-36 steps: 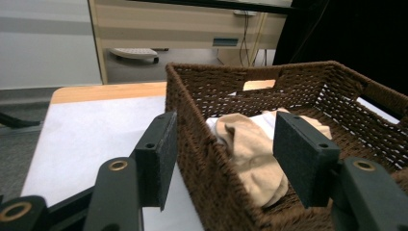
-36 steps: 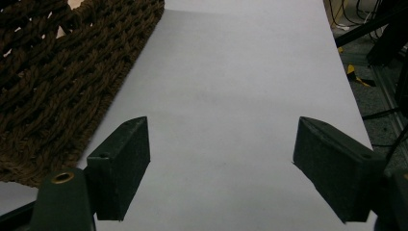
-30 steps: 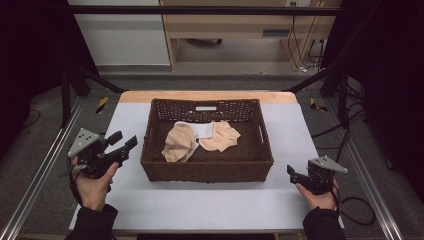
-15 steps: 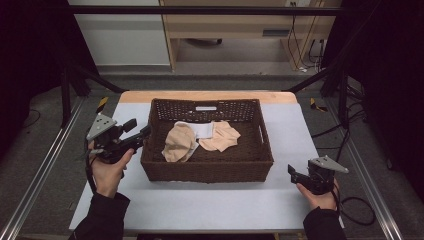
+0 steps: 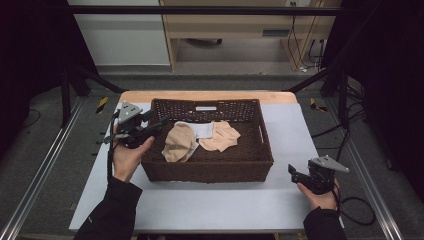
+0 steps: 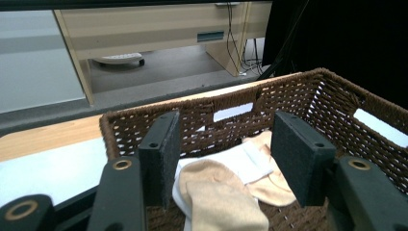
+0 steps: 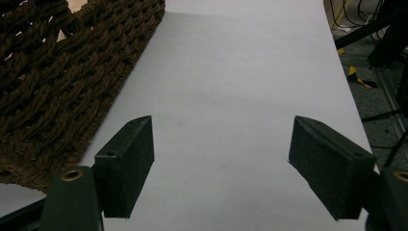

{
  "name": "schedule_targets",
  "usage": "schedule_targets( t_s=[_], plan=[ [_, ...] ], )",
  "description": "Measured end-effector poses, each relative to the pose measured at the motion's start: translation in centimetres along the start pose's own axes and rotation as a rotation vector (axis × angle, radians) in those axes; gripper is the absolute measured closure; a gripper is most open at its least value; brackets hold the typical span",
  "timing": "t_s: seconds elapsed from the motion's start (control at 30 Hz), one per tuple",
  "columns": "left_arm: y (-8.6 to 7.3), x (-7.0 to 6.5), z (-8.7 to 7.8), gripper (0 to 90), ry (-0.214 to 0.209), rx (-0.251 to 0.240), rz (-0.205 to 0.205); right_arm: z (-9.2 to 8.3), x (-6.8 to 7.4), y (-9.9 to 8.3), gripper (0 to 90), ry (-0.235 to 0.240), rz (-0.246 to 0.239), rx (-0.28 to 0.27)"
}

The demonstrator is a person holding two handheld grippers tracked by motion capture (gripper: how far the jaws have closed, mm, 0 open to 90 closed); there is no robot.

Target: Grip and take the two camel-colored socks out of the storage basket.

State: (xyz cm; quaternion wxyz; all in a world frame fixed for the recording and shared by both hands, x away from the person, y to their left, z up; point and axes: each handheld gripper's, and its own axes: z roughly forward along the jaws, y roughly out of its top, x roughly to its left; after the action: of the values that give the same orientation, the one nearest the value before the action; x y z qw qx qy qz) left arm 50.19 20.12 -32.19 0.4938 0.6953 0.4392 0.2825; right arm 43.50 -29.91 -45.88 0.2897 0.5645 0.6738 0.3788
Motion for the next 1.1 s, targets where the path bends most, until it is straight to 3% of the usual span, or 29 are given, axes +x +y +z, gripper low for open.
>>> schedule_targets(
  t_s=[0.23,0.53,1.1],
  plan=[
    [0.4,-0.1,2.5,43.9,0.003,0.025,0.007,0.0,-0.1,0.0,23.9,0.001,-0.002,-0.002],
    [-0.2,0.2,5.2,44.6,0.027,0.073,0.013,0.1,-0.2,0.0,24.1,0.003,0.001,0.000],
    [-2.8,0.2,8.6,45.2,0.056,0.246,0.050,0.1,-0.3,0.0,25.2,0.008,-0.002,0.003]
  ],
)
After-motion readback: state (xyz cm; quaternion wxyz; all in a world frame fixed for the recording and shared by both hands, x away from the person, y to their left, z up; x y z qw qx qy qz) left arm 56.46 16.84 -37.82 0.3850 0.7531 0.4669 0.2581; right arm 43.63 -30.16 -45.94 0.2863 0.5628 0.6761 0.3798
